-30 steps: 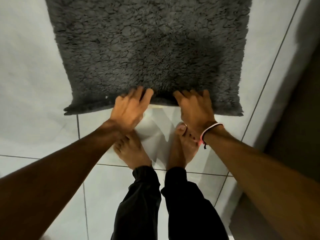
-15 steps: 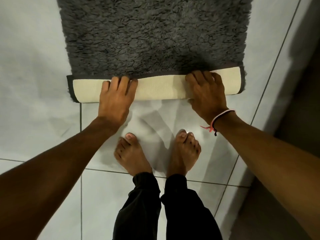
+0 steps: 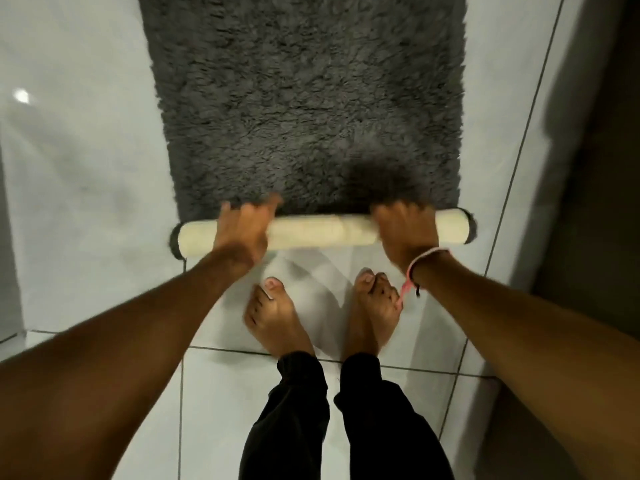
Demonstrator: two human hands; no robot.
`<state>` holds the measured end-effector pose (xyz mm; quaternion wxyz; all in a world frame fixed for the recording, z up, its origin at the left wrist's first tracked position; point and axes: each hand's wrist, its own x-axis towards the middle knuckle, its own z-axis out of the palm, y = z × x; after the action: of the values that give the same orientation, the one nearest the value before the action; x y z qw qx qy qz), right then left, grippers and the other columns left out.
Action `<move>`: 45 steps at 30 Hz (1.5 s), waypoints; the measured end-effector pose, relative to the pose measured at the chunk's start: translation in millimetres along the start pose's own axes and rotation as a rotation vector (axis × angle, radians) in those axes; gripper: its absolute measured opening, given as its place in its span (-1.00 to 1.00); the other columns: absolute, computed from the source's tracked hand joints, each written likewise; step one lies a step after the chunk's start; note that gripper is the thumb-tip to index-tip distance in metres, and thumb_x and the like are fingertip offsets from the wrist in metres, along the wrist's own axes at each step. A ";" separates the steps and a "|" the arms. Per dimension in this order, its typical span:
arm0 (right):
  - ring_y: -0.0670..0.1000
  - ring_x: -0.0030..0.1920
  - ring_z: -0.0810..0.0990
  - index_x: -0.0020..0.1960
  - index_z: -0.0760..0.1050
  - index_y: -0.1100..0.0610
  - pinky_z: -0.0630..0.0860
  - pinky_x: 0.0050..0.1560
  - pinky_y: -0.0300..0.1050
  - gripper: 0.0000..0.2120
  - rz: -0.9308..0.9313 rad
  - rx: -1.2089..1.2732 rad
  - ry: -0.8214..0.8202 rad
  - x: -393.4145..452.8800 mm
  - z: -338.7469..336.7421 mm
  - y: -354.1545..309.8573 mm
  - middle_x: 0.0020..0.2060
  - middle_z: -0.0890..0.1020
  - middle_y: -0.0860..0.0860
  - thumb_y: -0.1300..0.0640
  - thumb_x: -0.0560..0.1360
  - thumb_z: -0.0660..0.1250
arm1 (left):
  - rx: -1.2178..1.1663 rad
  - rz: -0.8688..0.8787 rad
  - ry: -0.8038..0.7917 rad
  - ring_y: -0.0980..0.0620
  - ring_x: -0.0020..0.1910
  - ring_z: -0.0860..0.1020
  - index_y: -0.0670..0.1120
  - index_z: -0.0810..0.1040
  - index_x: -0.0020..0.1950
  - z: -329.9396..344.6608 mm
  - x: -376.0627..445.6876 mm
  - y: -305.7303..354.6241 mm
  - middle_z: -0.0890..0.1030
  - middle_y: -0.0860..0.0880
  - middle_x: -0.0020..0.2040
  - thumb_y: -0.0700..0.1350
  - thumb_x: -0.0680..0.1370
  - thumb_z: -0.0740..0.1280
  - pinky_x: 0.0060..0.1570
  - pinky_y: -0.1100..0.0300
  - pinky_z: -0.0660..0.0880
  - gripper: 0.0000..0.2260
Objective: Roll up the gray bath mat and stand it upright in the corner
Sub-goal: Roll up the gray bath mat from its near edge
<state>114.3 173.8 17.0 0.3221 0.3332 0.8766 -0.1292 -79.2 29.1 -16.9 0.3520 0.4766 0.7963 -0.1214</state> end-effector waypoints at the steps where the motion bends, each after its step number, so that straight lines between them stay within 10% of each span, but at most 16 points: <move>1: 0.27 0.27 0.58 0.39 0.46 0.12 0.37 0.38 0.22 -0.61 0.046 0.002 0.114 11.0 -9.6 3.3 0.22 0.64 0.18 0.22 0.58 0.34 | 0.025 -0.038 0.132 -0.25 0.28 0.50 -0.04 0.33 0.49 -12.1 10.0 -0.3 0.56 -0.19 0.30 -0.32 0.53 0.35 0.31 -0.14 0.37 -0.45; 5: 0.29 0.13 0.65 0.25 0.56 0.17 0.48 0.30 0.17 -0.72 0.022 0.018 0.160 54.0 -41.9 15.4 0.10 0.71 0.24 0.08 0.64 0.22 | -0.022 0.044 0.240 -0.33 0.35 0.46 -0.20 0.35 0.55 -43.7 44.4 -16.6 0.48 -0.33 0.41 -0.13 0.60 0.16 0.38 -0.14 0.39 -0.50; 12: 0.27 0.13 0.65 0.20 0.58 0.19 0.52 0.26 0.16 -0.05 -0.076 -0.026 -0.046 66.3 -39.0 15.7 0.08 0.70 0.22 -0.64 0.28 0.24 | 0.174 0.087 -0.108 -0.25 0.65 -0.13 -0.14 -0.23 0.66 -2.4 38.8 -21.8 -0.11 -0.31 0.66 0.35 0.46 0.37 0.60 -0.28 -0.12 0.10; 18: 0.25 0.47 0.41 0.34 0.50 0.21 0.25 0.52 0.26 -0.23 -0.135 -0.176 0.132 32.6 1.8 18.7 0.43 0.49 0.23 -0.32 0.36 0.49 | 0.249 -0.019 0.061 -0.30 0.64 0.01 -0.17 -0.22 0.64 35.5 4.0 -2.8 0.01 -0.35 0.63 -0.24 0.50 0.45 0.59 -0.26 0.05 -0.03; 29: 0.24 0.22 0.56 0.30 0.53 0.16 0.37 0.44 0.28 -0.71 0.049 0.071 0.583 63.1 -26.5 2.4 0.20 0.63 0.16 0.14 0.62 0.23 | 0.104 -0.035 0.478 -0.33 0.57 0.20 -0.12 0.09 0.64 -16.6 16.6 -27.6 0.23 -0.34 0.58 -0.21 0.60 0.30 0.57 -0.32 0.07 -0.35; 33: 0.25 0.62 0.16 0.63 0.15 0.22 0.07 0.62 0.30 -0.15 -0.044 0.051 0.296 57.6 -14.5 -3.3 0.62 0.22 0.22 -0.27 0.56 0.29 | 0.213 -0.059 0.236 -0.36 0.63 -0.09 -0.18 -0.21 0.66 -12.7 23.5 -20.3 -0.10 -0.35 0.64 0.16 0.50 0.45 0.58 -0.32 0.00 0.05; 36: 0.27 0.66 0.02 0.67 -0.06 0.24 0.01 0.64 0.31 0.19 -0.099 -0.037 0.215 77.6 -16.7 7.2 0.66 0.05 0.24 -0.14 0.34 0.60 | 0.319 -0.100 0.215 -0.42 0.61 -0.03 -0.24 -0.22 0.64 -19.2 46.7 -16.3 -0.05 -0.41 0.62 0.13 0.37 0.59 0.54 -0.38 0.08 0.21; 45: 0.21 0.66 0.04 0.67 -0.09 0.19 -0.02 0.64 0.30 0.10 -0.045 -0.111 0.126 171.1 -59.5 17.1 0.65 0.10 0.21 0.10 0.40 0.57 | 0.272 -0.103 0.218 -0.37 0.51 0.28 -0.17 0.03 0.63 -73.6 127.5 -33.1 0.32 -0.36 0.52 0.02 0.42 0.57 0.53 -0.36 0.12 -0.02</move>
<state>-0.4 298.4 -49.3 0.2815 0.3025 0.9082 -0.0666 -177.9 136.9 -54.6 0.1892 0.4889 0.8293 -0.1935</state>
